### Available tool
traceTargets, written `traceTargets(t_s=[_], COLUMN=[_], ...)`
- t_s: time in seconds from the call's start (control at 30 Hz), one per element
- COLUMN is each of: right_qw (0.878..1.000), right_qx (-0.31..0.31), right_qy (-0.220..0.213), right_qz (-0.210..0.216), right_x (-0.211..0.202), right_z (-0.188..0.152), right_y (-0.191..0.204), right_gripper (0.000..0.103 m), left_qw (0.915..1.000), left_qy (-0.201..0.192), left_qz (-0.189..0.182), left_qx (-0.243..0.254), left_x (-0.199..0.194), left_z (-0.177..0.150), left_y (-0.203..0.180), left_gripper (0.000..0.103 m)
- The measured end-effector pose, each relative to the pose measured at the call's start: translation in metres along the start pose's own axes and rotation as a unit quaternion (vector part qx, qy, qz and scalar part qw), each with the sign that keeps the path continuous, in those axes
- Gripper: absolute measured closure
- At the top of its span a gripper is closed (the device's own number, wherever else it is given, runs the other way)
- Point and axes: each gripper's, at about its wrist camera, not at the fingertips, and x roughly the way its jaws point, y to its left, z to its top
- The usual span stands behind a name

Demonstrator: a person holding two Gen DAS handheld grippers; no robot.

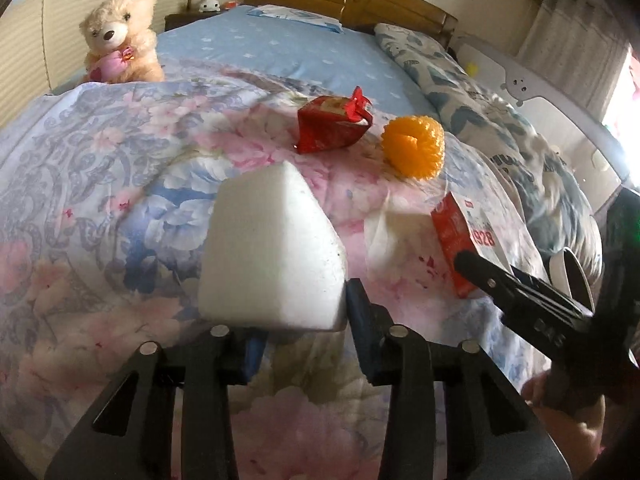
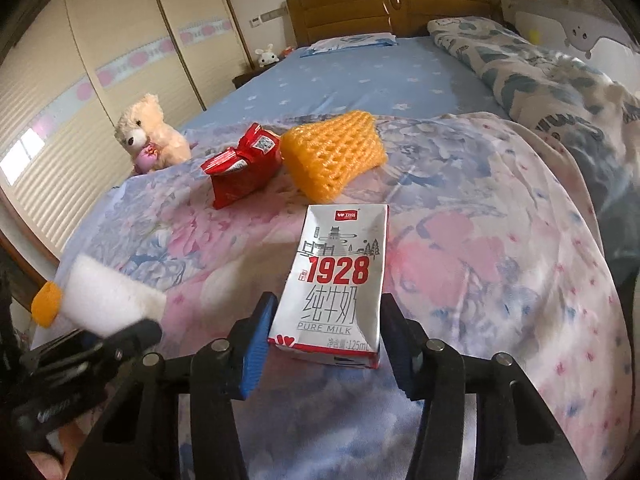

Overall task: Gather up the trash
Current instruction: 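Grasp the white foam block with the left gripper while the right grasps the white-and-red milk carton, then carry the foam block and milk carton toward the white bin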

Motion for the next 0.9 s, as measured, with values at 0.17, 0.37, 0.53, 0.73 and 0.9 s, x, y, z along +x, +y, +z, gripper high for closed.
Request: traceTargets(t_s=[0.17,0.37,0.53,0.73,0.9], right_qw=[1.000,0.999,0.999,0.999,0.999], right_qx=[0.015,0.037,0.040,0.042,0.043], right_qy=[-0.007,-0.019,-0.026,-0.005,0.007], right_qz=[0.010,0.011,0.007,0.008,-0.002], right_x=[-0.021,-0.051,-0.070,-0.071,-0.062], right_z=[-0.016,-0.033,-0.040,-0.050,-0.047], right_y=[-0.010,-0.028,-0.037,-0.047,-0.048], right_gripper=[0.051,0.052,0.052,0.049,0.049], left_qw=[0.9999,0.9991,0.9977,0.9975,0.9973], left_qy=[0.003,0.011,0.013,0.018,0.022], left_qz=[-0.009,-0.030,-0.042,-0.044,-0.041], left_qx=[0.011,0.029,0.050,0.053,0.056], left_x=[-0.006,-0.011,-0.016,-0.020,-0.021], left_z=[-0.007,-0.018,-0.029,-0.035,-0.038], left_y=[-0.010,-0.031,-0.053,-0.058,-0.061], left_gripper=[0.070,0.072,0.072,0.072,0.072])
